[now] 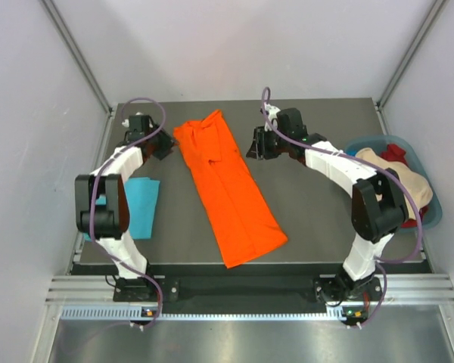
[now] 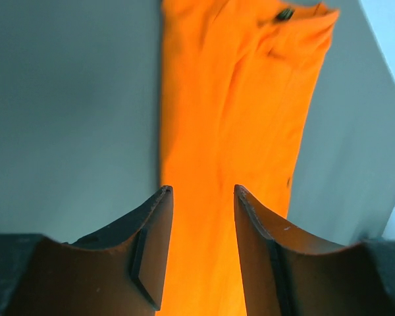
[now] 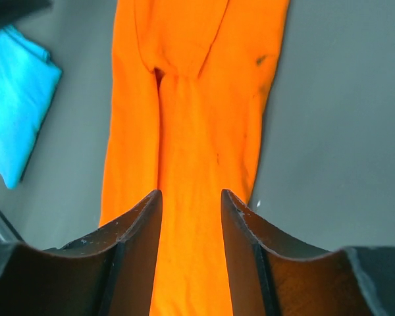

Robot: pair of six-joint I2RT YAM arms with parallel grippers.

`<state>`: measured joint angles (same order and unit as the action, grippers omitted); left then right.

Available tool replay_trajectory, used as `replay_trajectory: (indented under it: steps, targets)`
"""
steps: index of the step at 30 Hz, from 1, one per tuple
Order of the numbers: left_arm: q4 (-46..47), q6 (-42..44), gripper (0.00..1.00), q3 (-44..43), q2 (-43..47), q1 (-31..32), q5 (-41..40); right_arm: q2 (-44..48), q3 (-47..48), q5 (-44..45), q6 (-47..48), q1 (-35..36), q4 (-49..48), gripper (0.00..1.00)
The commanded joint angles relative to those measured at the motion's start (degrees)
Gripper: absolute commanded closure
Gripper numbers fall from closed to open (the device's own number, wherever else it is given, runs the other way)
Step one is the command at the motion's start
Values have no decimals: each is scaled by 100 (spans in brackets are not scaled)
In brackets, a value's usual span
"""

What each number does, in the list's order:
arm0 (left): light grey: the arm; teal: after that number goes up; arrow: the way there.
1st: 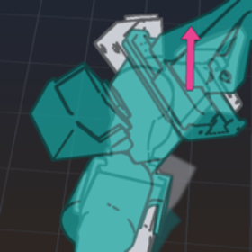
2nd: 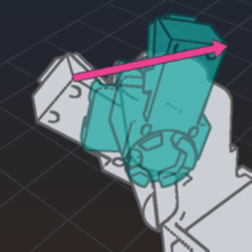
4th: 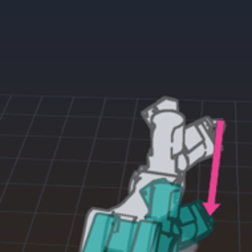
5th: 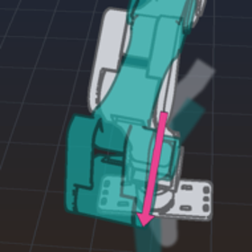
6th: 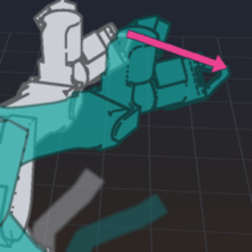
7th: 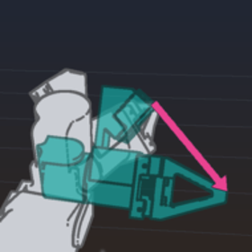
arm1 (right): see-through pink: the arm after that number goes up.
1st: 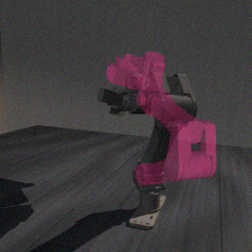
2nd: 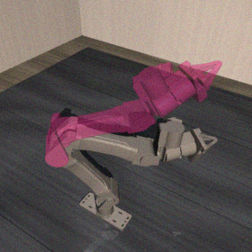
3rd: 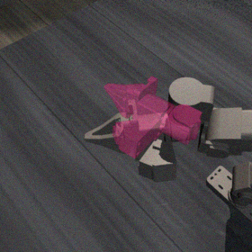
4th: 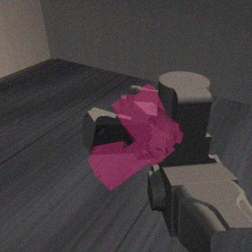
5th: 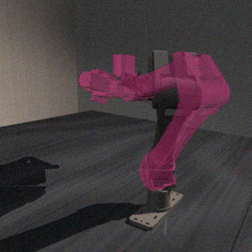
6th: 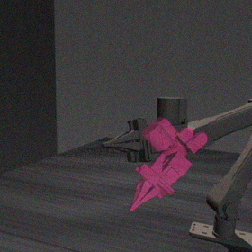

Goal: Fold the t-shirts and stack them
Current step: Fold the tshirt

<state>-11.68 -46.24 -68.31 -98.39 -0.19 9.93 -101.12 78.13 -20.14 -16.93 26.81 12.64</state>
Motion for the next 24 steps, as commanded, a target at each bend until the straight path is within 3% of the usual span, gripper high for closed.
replay_trajectory:
  steps: [1,9,16,24]
  targets:
    - [1018,264,53,-665,-671,-139,527,39,98,-456,269,-26,-16,59]
    - [825,405,52,-1913,-2279,-359,378,136,89,-280,401,-26,195,59]
    - [1098,361,54,-2607,-3036,-386,641,67,89,-113,427,-26,177,60]
    - [826,405,55,-3240,-3582,-395,413,-127,54,-227,348,-27,116,60]
